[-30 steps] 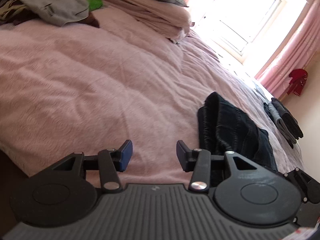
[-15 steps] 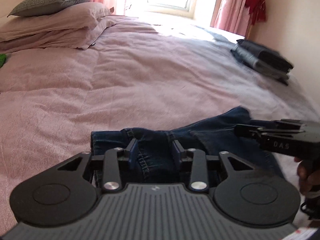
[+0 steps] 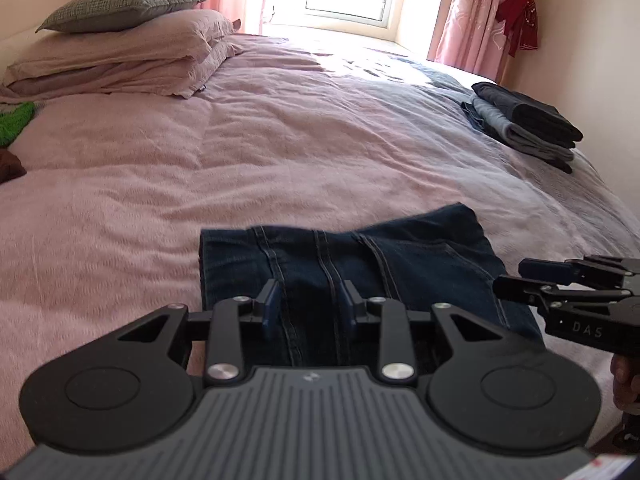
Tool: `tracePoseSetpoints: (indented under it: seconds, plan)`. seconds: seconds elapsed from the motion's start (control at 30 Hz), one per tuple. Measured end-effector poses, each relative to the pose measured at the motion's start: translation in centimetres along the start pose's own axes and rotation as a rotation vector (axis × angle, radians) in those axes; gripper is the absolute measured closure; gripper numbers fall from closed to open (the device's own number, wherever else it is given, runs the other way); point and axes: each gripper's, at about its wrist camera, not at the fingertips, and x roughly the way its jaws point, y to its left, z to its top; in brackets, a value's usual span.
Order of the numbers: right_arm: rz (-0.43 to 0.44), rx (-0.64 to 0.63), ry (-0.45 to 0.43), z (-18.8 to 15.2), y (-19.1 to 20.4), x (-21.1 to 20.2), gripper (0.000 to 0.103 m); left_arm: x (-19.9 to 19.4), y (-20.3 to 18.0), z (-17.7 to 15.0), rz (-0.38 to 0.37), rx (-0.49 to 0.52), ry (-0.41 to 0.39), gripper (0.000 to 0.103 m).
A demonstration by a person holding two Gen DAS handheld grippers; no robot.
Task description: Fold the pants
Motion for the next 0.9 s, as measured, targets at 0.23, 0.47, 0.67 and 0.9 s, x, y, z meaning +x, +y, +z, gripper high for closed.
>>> tracePoseSetpoints:
  seconds: [0.23, 0.47, 0.67, 0.9]
  plan:
    - [-0.042, -0.036, 0.113, -2.8, 1.5, 1.9, 0.062, 1.1, -1.0, -2.4, 0.107, -0.023, 0.091, 0.072]
    - [0.021, 0.095, 0.087, -3.0, 1.2, -3.7, 0.060, -4.3, -3.0, -3.5, 0.143, -0.040, 0.086, 0.061]
    - [0.043, 0.090, 0.089, -5.4, 2.5, -8.3, 0.056, -8.6, -4.9, -6.7, 0.161, -0.011, 0.089, 0.051]
    - [0.050, 0.076, 0.082, -8.1, 3.4, -11.9, 0.055, -13.2, -5.8, -9.6, 0.150, -0.011, 0.055, 0.045]
